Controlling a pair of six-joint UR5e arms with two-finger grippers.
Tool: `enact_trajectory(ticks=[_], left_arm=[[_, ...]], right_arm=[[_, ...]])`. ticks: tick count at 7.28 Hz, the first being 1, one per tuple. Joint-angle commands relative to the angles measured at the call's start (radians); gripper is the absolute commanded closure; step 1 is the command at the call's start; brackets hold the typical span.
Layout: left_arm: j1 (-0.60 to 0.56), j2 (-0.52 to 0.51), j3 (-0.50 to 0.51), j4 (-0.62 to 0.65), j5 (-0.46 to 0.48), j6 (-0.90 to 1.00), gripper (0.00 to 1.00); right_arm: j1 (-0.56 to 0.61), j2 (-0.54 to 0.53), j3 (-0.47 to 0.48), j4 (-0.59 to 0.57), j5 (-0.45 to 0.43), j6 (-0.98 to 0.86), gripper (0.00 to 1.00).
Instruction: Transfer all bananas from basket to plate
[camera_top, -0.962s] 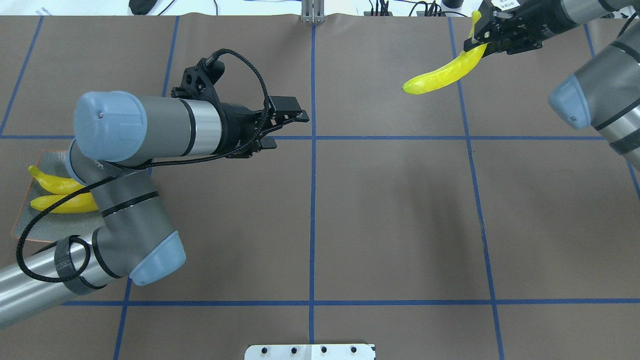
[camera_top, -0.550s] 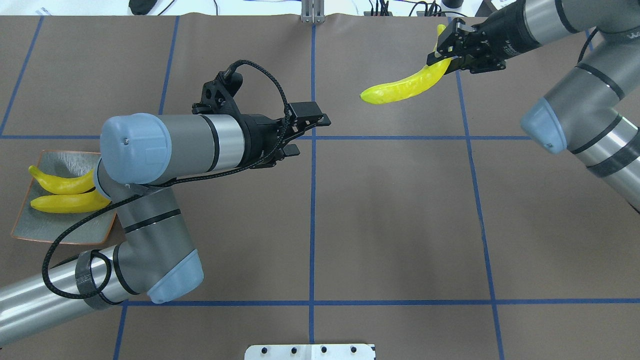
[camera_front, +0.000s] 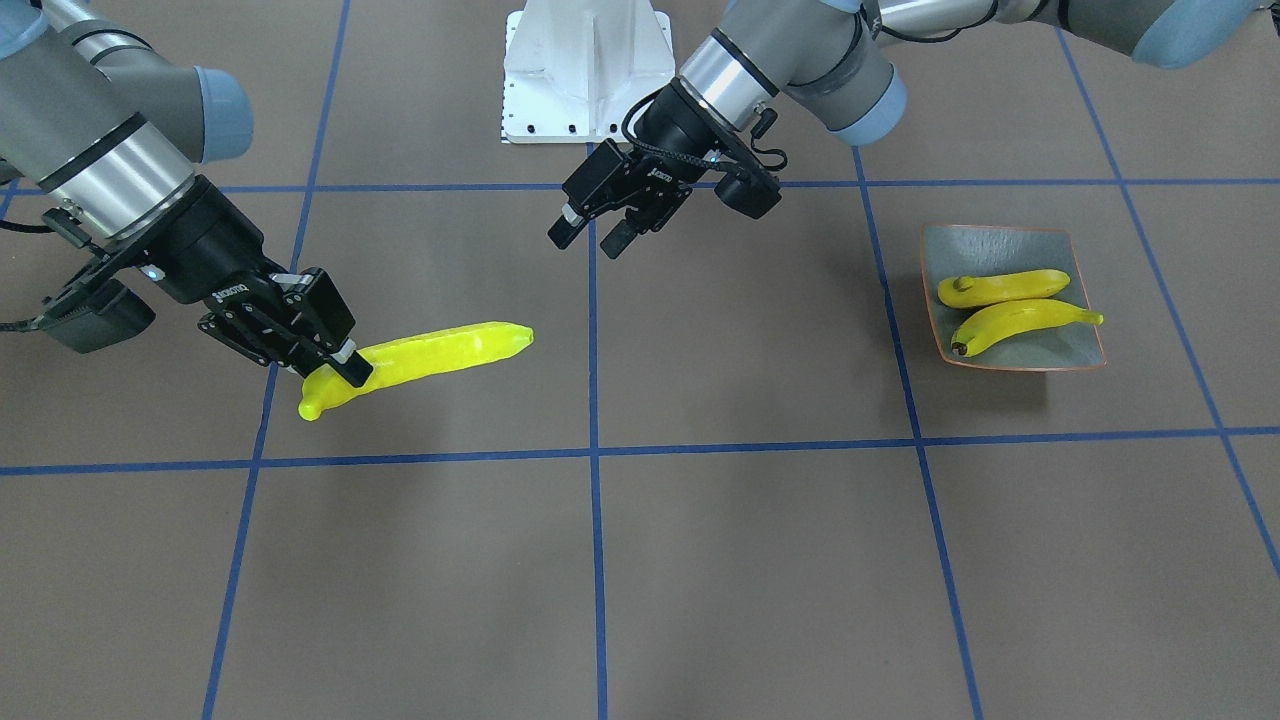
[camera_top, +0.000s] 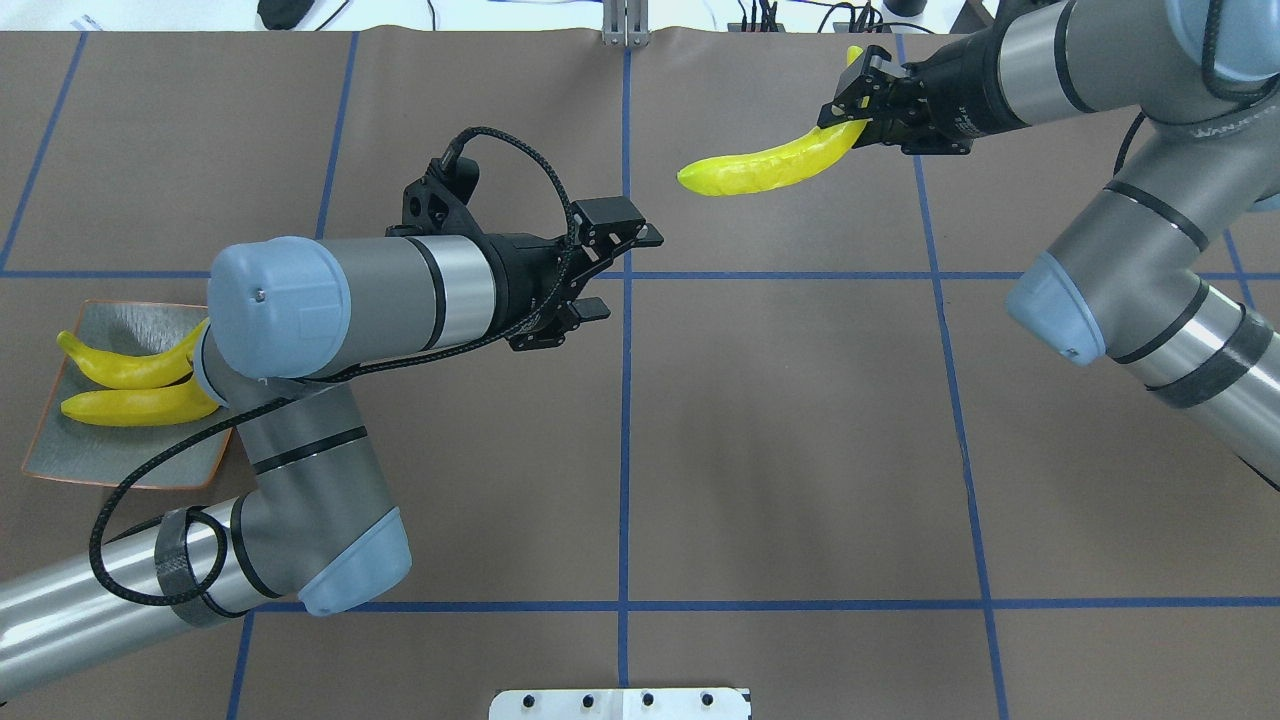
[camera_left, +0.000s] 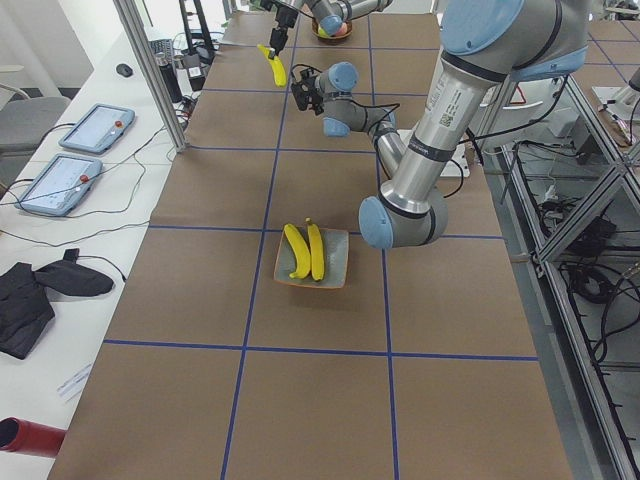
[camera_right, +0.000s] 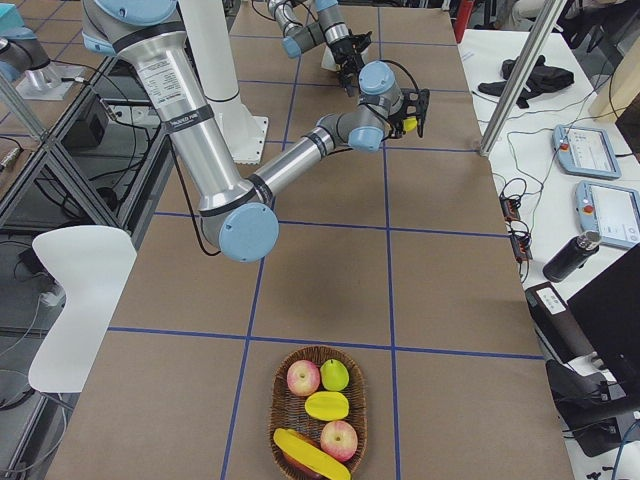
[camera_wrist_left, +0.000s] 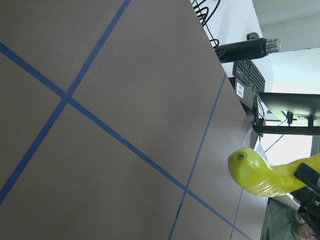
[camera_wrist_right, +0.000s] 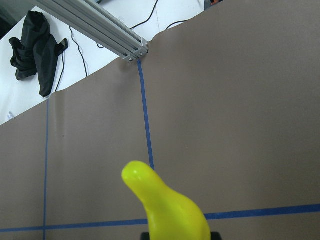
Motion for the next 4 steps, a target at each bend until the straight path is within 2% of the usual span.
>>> enact_trajectory(ticks=[1,3,4], left_arm=[[-0.003,0.000,0.001,0.005,0.053,-0.067,0.00],[-0.006,-0.005,0.004,0.011,0.144,-0.137,0.00],[-0.008,-0.009,0.011,0.011,0.179,-0.148,0.00]], right_arm=[[-0.046,-0.009,0.035,-0.007,-0.152,0.002,1.00],[-0.161,-0.011,0.038,-0.009,-0.367,0.000,1.00],[-0.196,-0.011,0.041,-0.011,-0.413,0.000,1.00]])
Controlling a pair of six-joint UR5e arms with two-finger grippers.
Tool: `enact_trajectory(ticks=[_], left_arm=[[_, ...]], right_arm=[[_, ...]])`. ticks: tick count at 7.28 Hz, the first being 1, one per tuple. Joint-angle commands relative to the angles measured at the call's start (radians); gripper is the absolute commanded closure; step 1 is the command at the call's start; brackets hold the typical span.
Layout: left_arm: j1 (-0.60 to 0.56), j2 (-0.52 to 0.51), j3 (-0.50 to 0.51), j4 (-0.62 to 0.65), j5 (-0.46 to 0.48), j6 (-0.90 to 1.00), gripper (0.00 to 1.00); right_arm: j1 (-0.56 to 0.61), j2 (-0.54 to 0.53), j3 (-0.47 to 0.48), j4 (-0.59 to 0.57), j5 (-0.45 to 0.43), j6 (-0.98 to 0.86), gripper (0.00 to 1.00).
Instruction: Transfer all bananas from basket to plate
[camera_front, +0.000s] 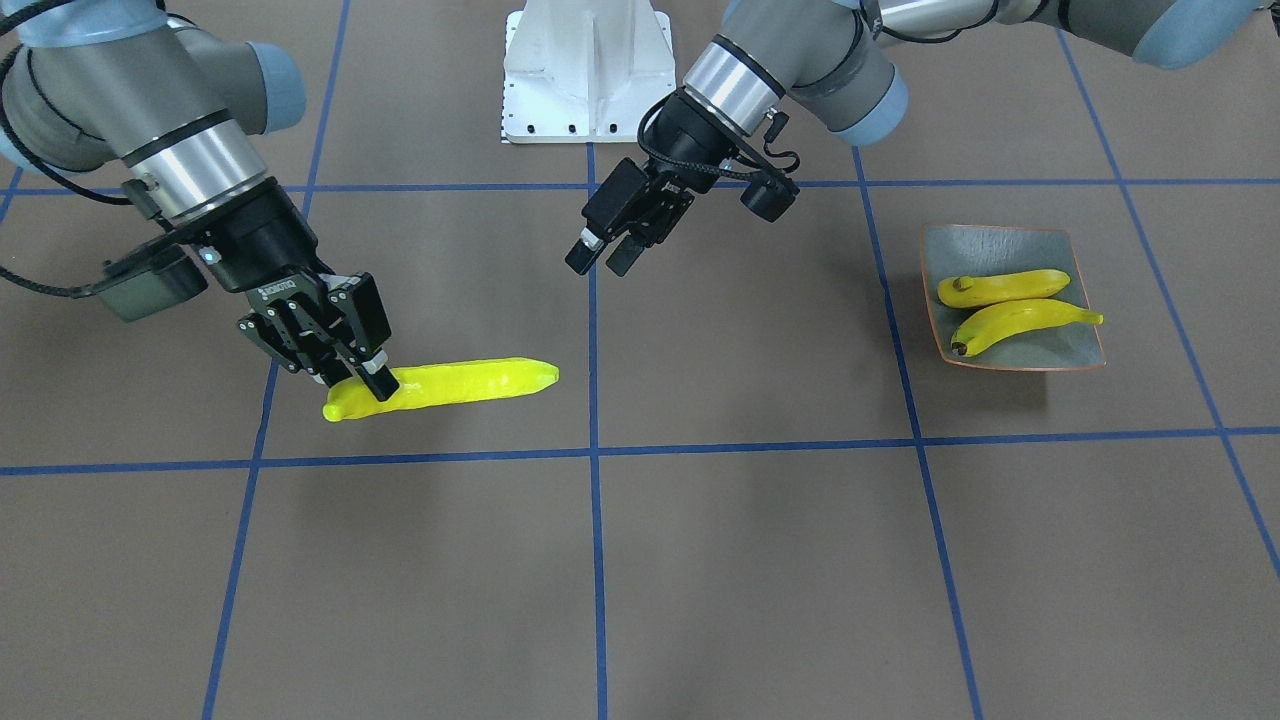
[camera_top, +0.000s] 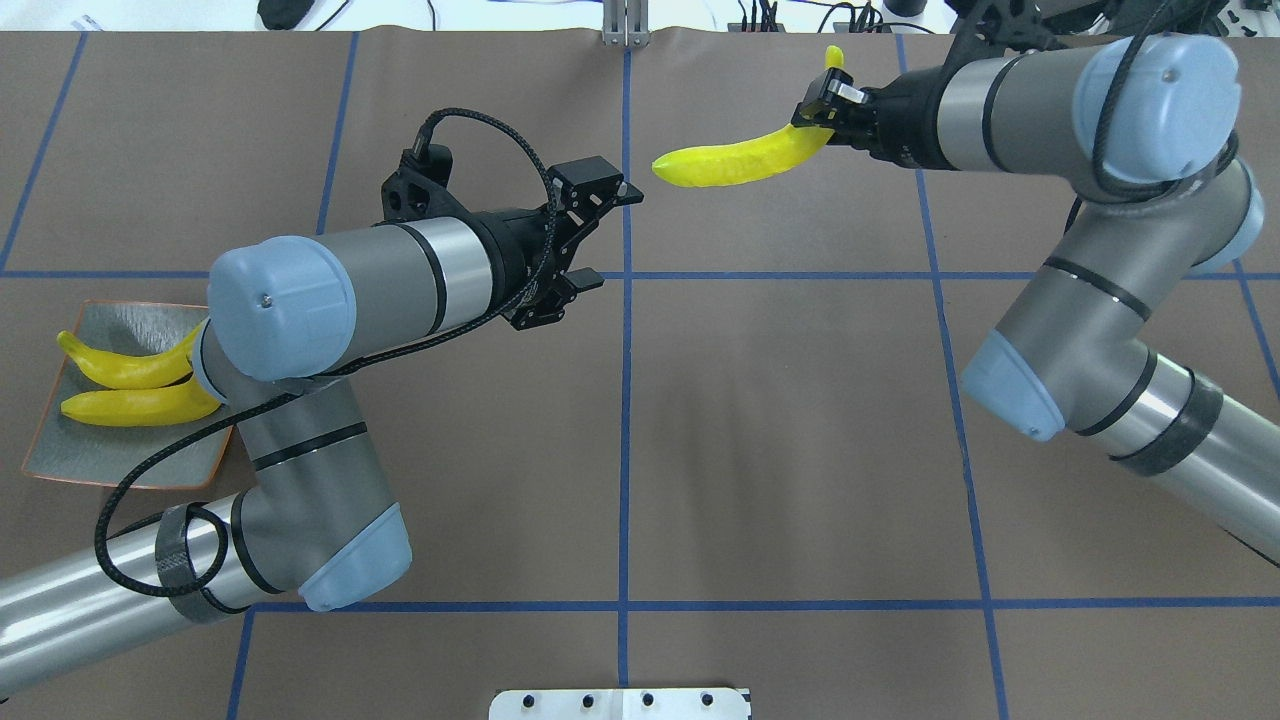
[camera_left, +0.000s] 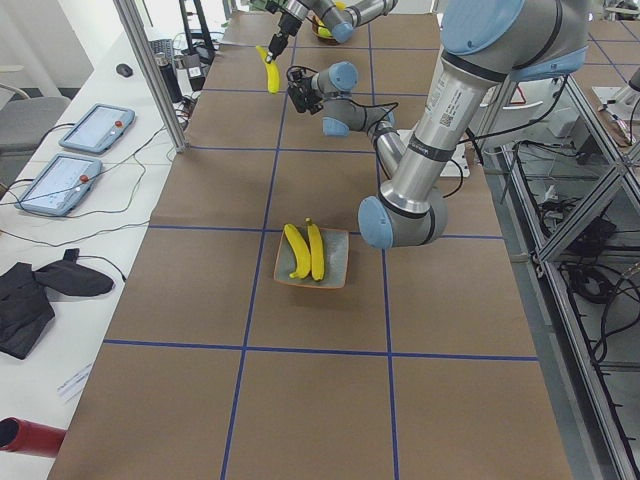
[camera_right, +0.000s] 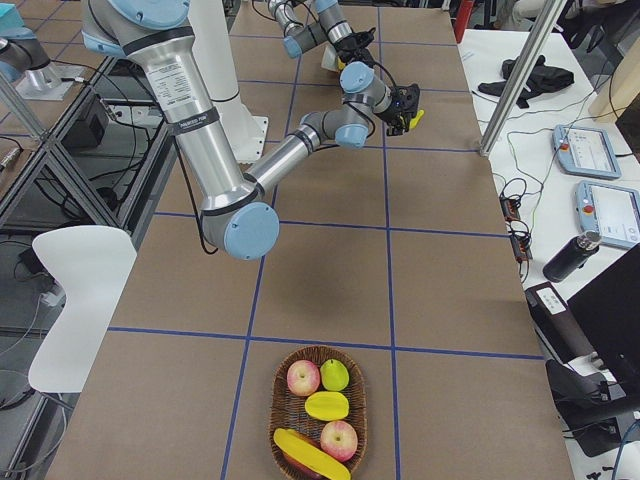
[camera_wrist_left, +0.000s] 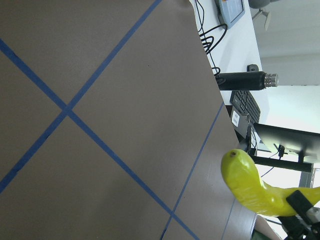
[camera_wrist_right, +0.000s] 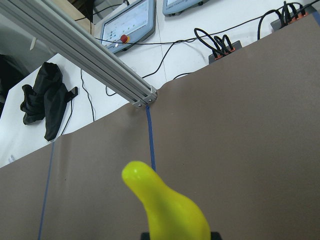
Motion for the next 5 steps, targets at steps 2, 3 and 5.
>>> enact_trajectory(ticks=[2,3,5], left_arm=[[-0.023,-0.007,0.048,0.001,0.079,-0.091,0.00],[-0.029,-0.018,0.080,0.001,0.079,-0.095,0.00],[-0.040,-0.046,0.128,0.001,0.079,-0.129,0.00]], right_arm=[[-0.087,0.001,0.018,-0.003,-0.122,0.001,1.00],[-0.098,0.005,0.047,-0.044,-0.130,0.001,1.00],[-0.142,0.031,0.091,-0.145,-0.191,0.001,1.00]])
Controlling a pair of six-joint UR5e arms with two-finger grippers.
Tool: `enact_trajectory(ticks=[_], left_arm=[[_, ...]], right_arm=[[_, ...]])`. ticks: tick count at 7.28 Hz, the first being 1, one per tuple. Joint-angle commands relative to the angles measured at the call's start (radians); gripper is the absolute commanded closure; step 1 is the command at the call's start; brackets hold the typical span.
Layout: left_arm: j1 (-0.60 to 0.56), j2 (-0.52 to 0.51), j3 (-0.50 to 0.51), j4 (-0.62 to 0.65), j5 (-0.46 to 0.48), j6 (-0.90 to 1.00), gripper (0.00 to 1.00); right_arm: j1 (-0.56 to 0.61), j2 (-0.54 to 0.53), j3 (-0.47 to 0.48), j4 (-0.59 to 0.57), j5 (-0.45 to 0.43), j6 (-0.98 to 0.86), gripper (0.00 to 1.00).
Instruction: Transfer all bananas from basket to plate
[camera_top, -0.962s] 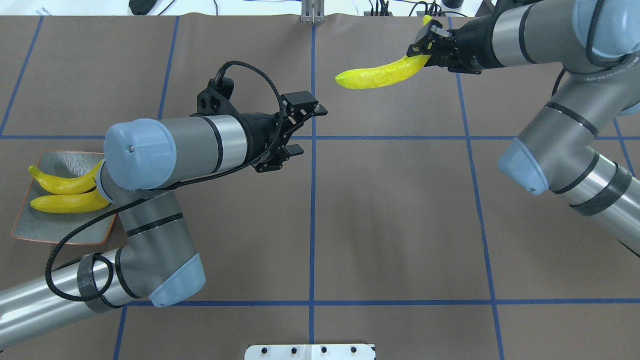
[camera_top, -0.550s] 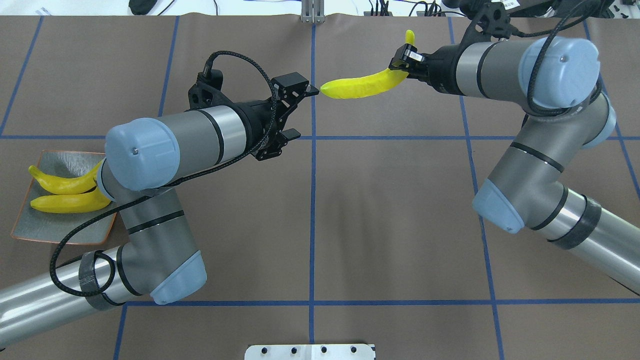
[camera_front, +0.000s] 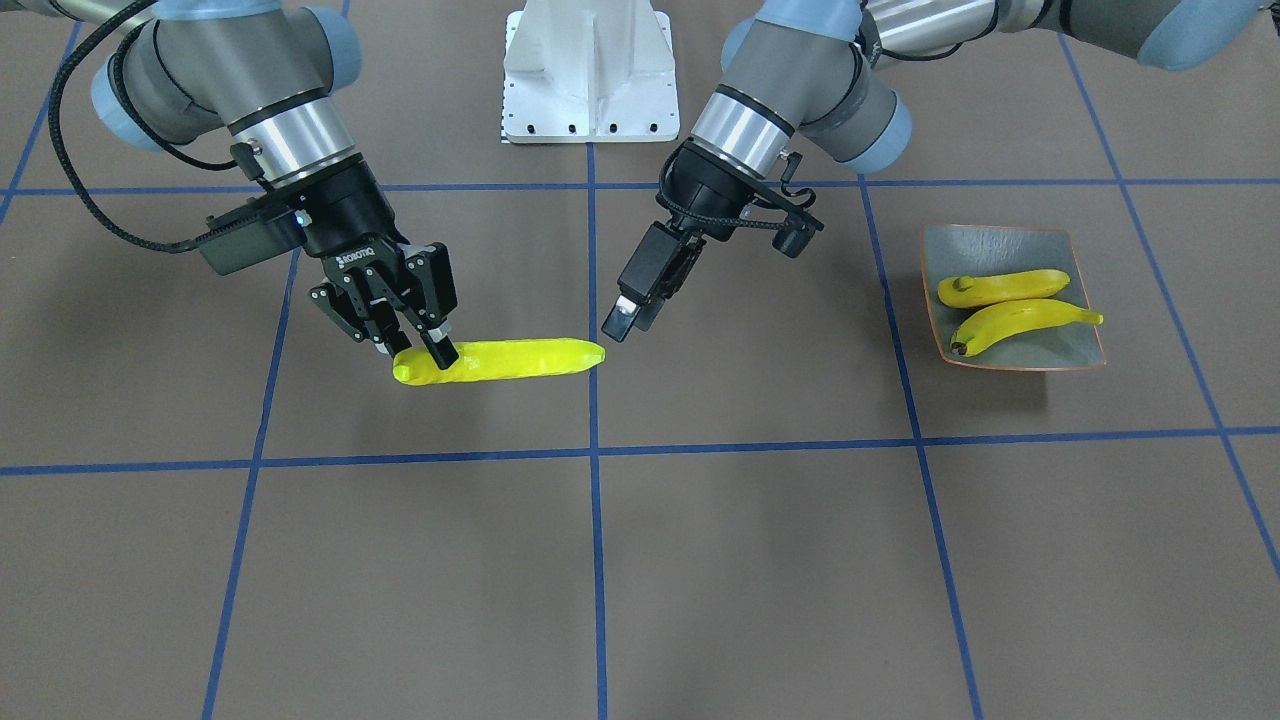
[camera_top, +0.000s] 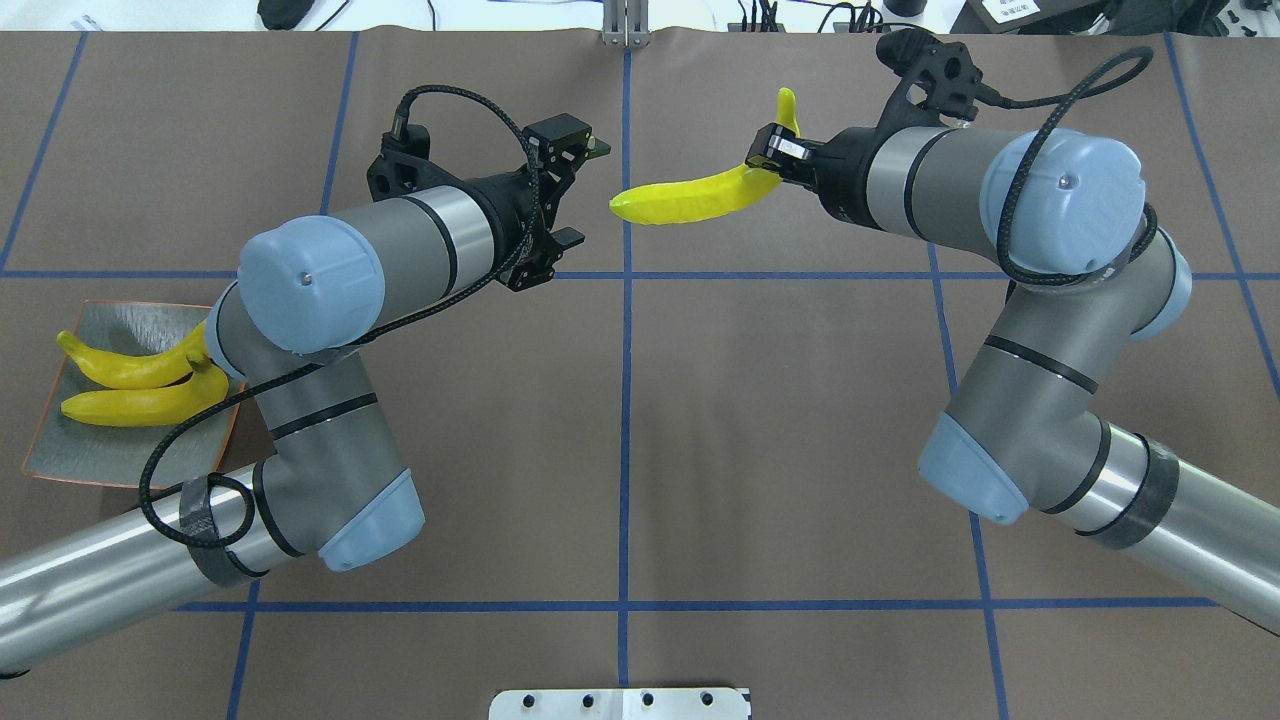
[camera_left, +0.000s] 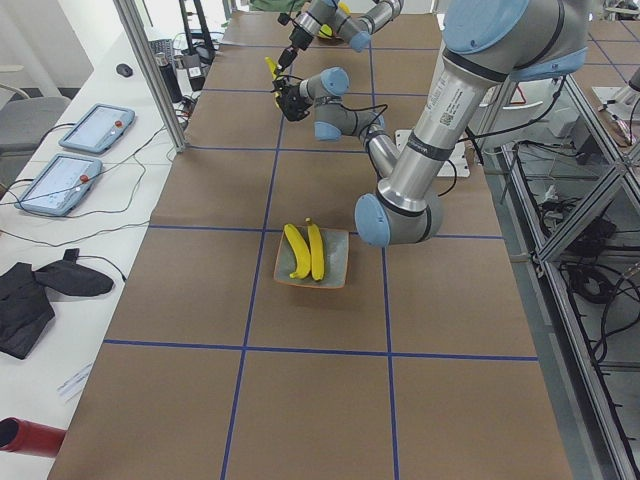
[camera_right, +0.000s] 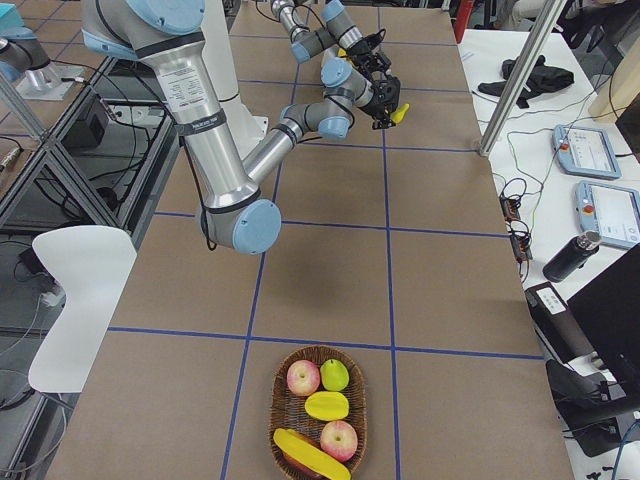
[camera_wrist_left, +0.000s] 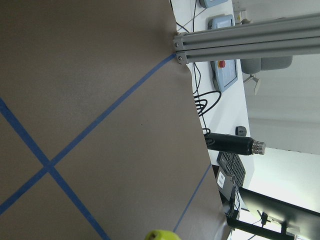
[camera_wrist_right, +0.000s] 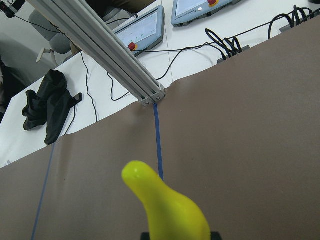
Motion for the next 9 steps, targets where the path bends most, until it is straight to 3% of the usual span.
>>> enact_trajectory(ticks=[1,9], left_arm=[[-0.006,-0.023,0.032,0.000,0.001,-0.025,0.00],[-0.003,-0.047,0.065,0.050,0.001,-0.116,0.00]], right_arm=[[-0.048,0.017,0.017,-0.050,-0.078,0.000,1.00],[-0.053,0.017,0.032,-0.092,-0.190,0.000,1.00]])
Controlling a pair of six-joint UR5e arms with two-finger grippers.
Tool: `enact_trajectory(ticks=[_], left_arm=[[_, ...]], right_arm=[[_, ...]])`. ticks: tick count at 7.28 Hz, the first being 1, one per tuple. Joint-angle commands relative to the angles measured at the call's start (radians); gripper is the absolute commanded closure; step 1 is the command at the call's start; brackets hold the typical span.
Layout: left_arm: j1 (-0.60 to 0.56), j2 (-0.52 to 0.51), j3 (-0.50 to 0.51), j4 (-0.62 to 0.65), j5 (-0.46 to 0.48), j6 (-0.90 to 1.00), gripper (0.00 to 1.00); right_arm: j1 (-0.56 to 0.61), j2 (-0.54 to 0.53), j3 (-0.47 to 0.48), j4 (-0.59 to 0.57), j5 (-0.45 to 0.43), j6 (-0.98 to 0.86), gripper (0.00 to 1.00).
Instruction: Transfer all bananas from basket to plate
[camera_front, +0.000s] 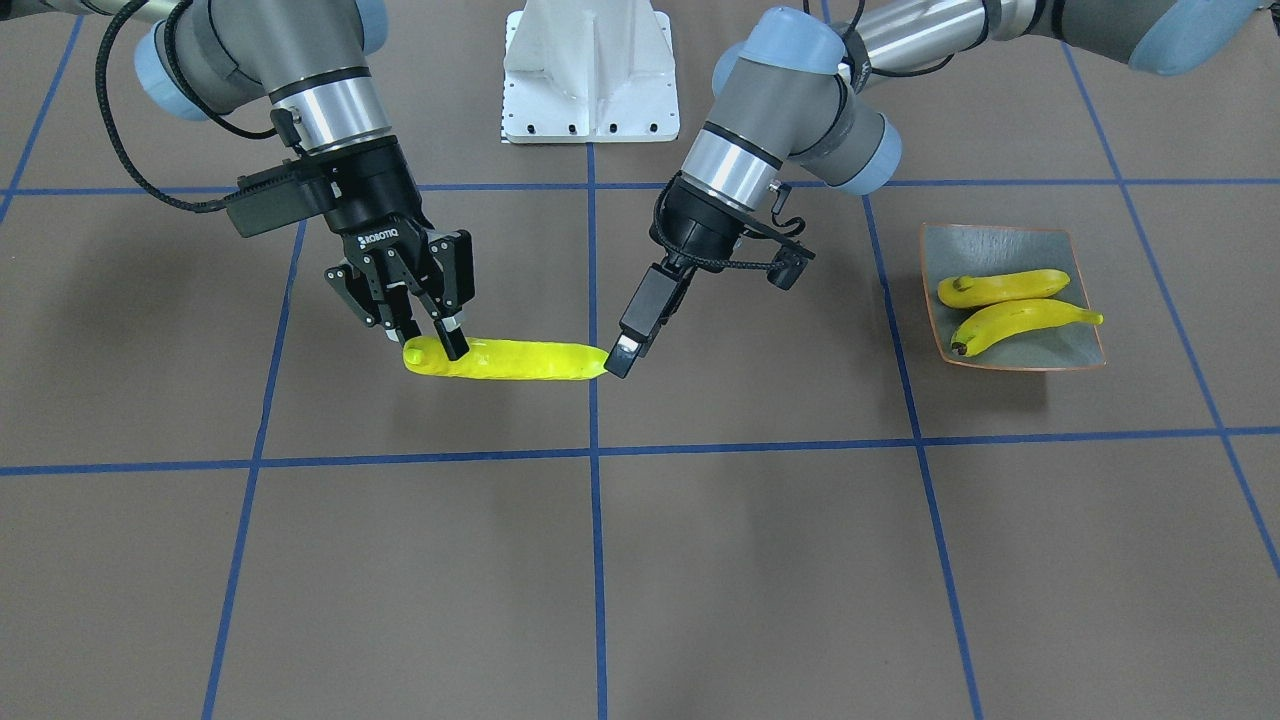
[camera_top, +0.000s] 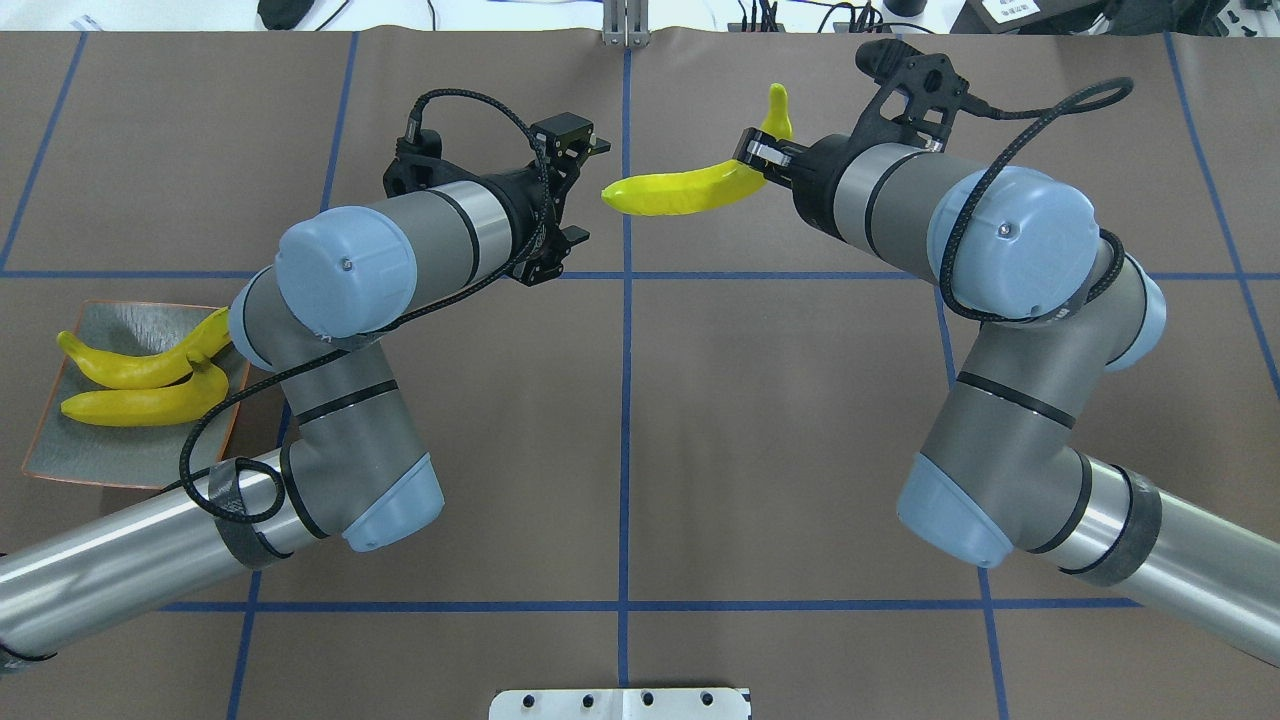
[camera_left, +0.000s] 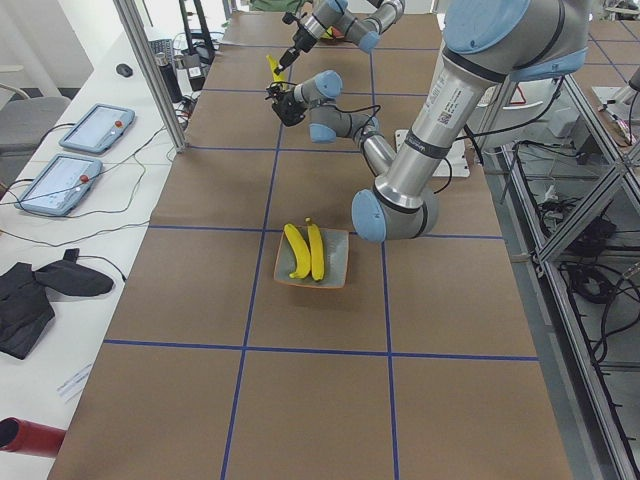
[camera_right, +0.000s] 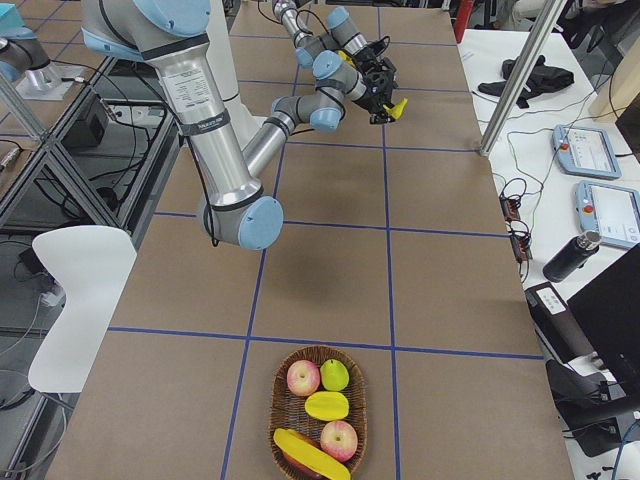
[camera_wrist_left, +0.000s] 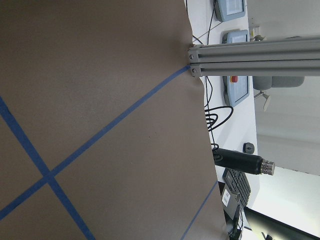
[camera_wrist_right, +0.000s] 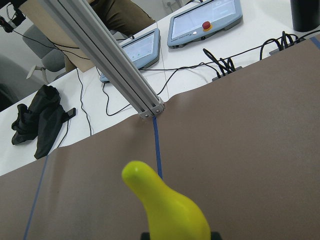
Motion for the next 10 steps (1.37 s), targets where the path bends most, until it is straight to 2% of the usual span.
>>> enact_trajectory(ticks=[1,5,7,10], left_arm=[[0.001,-0.047,0.002,0.086,0.000,-0.052,0.00],[0.004,-0.106,0.059,0.106,0.000,-0.124,0.00],[0.004,-0.111,0.061,0.106,0.000,-0.137,0.00],[0.010,-0.111,0.064,0.106,0.000,-0.139,0.00]], right_arm=[[-0.004,0.003,0.005,-0.034,-0.038,0.000,1.00],[-0.014,0.003,0.013,-0.036,-0.047,0.037,1.00],[-0.057,0.012,0.013,-0.036,-0.102,0.039,1.00],[-0.079,0.015,0.015,-0.038,-0.129,0.043,1.00]])
